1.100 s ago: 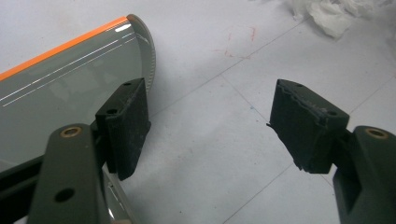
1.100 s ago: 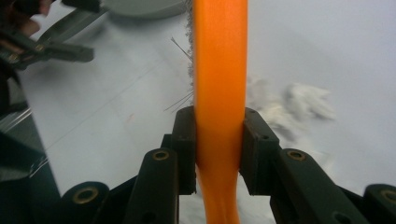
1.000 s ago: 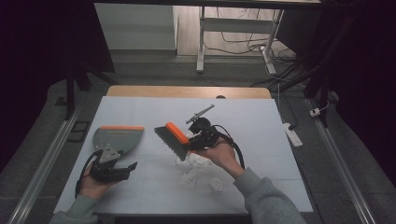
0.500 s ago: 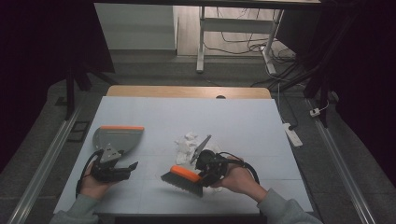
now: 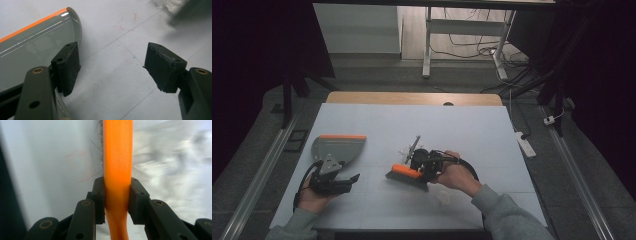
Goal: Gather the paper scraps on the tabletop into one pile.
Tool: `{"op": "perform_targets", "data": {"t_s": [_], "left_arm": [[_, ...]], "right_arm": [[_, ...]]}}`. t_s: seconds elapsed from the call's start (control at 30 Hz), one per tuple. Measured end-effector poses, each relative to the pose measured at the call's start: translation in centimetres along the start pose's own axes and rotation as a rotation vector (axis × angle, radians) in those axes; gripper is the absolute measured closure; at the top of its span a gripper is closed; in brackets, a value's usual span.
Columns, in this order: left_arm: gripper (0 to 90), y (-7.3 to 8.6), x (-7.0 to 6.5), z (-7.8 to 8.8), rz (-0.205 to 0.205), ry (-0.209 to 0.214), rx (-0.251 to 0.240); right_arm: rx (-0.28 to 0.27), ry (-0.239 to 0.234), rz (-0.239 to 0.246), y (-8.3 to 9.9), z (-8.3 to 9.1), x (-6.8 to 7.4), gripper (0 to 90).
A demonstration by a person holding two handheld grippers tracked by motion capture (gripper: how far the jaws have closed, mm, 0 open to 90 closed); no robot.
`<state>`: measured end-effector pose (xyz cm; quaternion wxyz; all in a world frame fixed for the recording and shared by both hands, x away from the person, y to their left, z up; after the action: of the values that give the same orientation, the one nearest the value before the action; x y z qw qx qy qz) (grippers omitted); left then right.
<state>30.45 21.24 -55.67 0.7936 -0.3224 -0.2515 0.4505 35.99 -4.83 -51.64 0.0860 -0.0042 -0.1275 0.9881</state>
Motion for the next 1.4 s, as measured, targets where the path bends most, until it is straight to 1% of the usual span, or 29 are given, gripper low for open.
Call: {"op": "perform_targets", "data": {"t_s": [0.03, 0.07, 0.1, 0.13, 0.2, 0.27, 0.3, 0.33, 0.43, 0.53, 0.6, 0.67, 0.73, 0.83, 0.9, 0.93, 1.0, 1.1, 1.17, 1.2, 1.23, 1.27, 1.33, 1.4], "left_arm": [[29.3, 0.0, 0.0, 0.0, 0.0, 0.0, 0.0], [29.3, 0.0, 0.0, 0.0, 0.001, 0.001, 0.0], [29.3, 0.0, 0.0, 0.0, 0.002, 0.0, 0.0], [29.3, 0.1, 0.1, 0.0, 0.002, -0.001, 0.001], [29.3, 0.1, 0.1, 0.0, 0.003, 0.001, 0.003], [29.3, 0.1, 0.1, -0.1, 0.001, 0.002, 0.005], [29.3, 0.1, 0.1, -0.1, -0.001, 0.002, 0.006], [29.3, 0.1, 0.0, -0.1, -0.001, 0.002, 0.005], [29.3, 0.1, 0.0, -0.1, -0.003, 0.002, 0.005], [29.3, 0.1, 0.0, -0.1, -0.002, 0.001, 0.008], [29.3, 0.1, 0.0, -0.1, -0.002, 0.0, 0.008], [29.3, 0.1, 0.0, -0.1, -0.003, 0.001, 0.007], [29.3, 0.1, 0.0, -0.1, -0.004, 0.0, 0.008], [29.3, 0.1, 0.0, -0.1, -0.005, 0.001, 0.01], [29.3, 0.1, 0.0, -0.1, -0.005, 0.001, 0.01], [29.3, 0.1, 0.0, -0.1, -0.005, 0.0, 0.01], [29.3, 0.1, 0.0, -0.1, -0.005, -0.001, 0.011], [29.3, 0.1, 0.0, -0.1, -0.003, -0.001, 0.009], [29.3, 0.1, 0.0, -0.1, -0.004, -0.002, 0.009], [29.3, 0.1, 0.0, -0.1, -0.003, -0.002, 0.009], [29.3, 0.1, 0.0, -0.1, -0.003, -0.002, 0.01], [29.3, 0.1, 0.0, -0.2, -0.003, -0.002, 0.009], [29.3, 0.1, -0.1, -0.2, -0.005, -0.002, 0.01], [29.3, 0.1, 0.0, -0.1, -0.003, -0.004, 0.008]], "right_arm": [[0.0, 0.018, -0.006, 0.0, 0.1, -0.6, 69.8], [-0.005, 0.024, -0.012, 0.0, 0.2, -1.1, 69.8], [-0.028, 0.02, -0.02, -0.1, 0.4, -1.4, 69.8], [-0.057, 0.007, -0.04, -0.2, 0.7, -1.4, 69.8], [-0.098, -0.001, -0.046, -0.2, 1.6, -1.2, 69.8], [-0.119, 0.011, -0.047, 0.1, 2.6, -1.1, 69.8], [-0.139, 0.021, -0.05, 0.3, 3.2, -1.1, 69.8], [-0.156, 0.032, -0.046, 0.5, 3.7, -1.2, 69.8], [-0.197, 0.051, -0.06, 1.6, 5.4, -1.4, 69.8], [-0.229, 0.045, -0.081, 2.8, 6.7, -1.4, 69.8], [-0.235, 0.04, -0.087, 3.6, 7.2, -1.2, 69.8], [-0.233, 0.022, -0.085, 4.5, 7.4, -0.9, 69.8], [-0.209, 0.004, -0.074, 5.5, 7.1, -0.3, 69.8], [-0.172, -0.009, -0.027, 6.8, 6.4, 0.9, 69.8], [-0.146, -0.037, 0.006, 7.5, 5.8, 1.9, 69.8], [-0.126, -0.059, 0.001, 7.9, 5.5, 2.6, 69.8], [-0.096, -0.093, 0.035, 8.4, 4.7, 3.7, 69.8], [-0.033, -0.116, 0.06, 9.1, 3.3, 4.8, 69.8], [-0.018, -0.113, 0.079, 9.2, 2.7, 5.1, 69.9], [-0.029, -0.096, 0.081, 8.9, 2.7, 5.0, 69.8], [-0.014, -0.07, 0.098, 8.8, 2.6, 4.8, 69.8], [-0.008, -0.035, 0.134, 8.6, 2.4, 4.3, 69.8], [-0.009, -0.026, 0.142, 8.0, 2.1, 3.8, 69.7], [-0.002, -0.003, 0.149, 7.4, 1.8, 2.9, 69.7]]}}
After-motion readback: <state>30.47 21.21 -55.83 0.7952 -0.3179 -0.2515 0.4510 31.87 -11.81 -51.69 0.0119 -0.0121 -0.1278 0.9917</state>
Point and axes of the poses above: each handheld gripper's, and its own axes: z roughly backward along the jaws, y roughly out of its underside, x roughly to its left, the point moved 7 cm from there along -z, roughly forward along the jaws, and after that the axes turned 6 degrees about -y, right-handed, at the moved point
